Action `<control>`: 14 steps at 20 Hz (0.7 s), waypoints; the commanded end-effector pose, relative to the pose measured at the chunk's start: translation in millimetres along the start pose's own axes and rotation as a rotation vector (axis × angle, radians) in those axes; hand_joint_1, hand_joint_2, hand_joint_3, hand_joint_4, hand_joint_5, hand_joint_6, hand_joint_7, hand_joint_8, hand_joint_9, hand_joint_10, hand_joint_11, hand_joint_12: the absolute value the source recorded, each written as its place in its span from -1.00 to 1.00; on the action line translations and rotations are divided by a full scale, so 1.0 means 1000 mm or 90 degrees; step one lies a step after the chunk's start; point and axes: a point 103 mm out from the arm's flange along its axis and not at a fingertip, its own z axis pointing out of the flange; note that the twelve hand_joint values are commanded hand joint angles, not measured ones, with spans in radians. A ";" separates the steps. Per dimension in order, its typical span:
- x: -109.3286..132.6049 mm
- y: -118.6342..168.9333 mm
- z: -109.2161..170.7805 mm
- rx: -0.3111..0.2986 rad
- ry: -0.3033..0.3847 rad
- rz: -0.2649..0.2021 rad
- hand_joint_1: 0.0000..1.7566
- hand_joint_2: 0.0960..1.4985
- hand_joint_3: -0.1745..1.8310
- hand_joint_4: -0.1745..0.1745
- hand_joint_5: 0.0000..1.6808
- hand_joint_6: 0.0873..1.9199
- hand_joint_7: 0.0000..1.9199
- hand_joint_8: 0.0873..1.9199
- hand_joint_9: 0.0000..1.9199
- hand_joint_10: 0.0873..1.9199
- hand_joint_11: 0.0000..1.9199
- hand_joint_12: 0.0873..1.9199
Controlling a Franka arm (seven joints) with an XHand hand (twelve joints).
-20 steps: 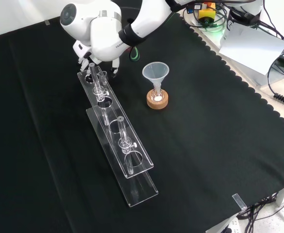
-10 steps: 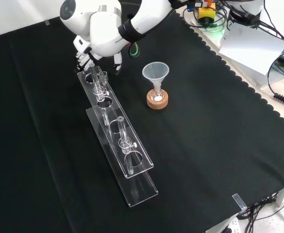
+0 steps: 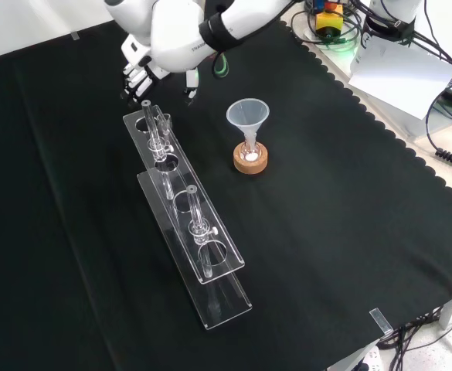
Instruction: Put the weighing funnel back on the table.
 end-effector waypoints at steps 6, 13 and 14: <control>0.005 -0.057 -0.039 -0.042 0.010 0.015 -0.08 -0.21 -0.32 -0.43 -0.70 -1.00 -0.96 -0.42 -0.67 -0.32 -0.85 0.40; 0.008 -0.084 -0.062 -0.055 0.001 0.021 -0.08 -0.21 -0.32 -0.41 -0.66 -1.00 -0.94 -0.40 -0.64 -0.32 -0.82 0.40; 0.009 -0.089 -0.065 -0.057 -0.002 0.023 -0.08 -0.21 -0.32 -0.41 -0.65 -1.00 -0.94 -0.39 -0.63 -0.32 -0.81 0.39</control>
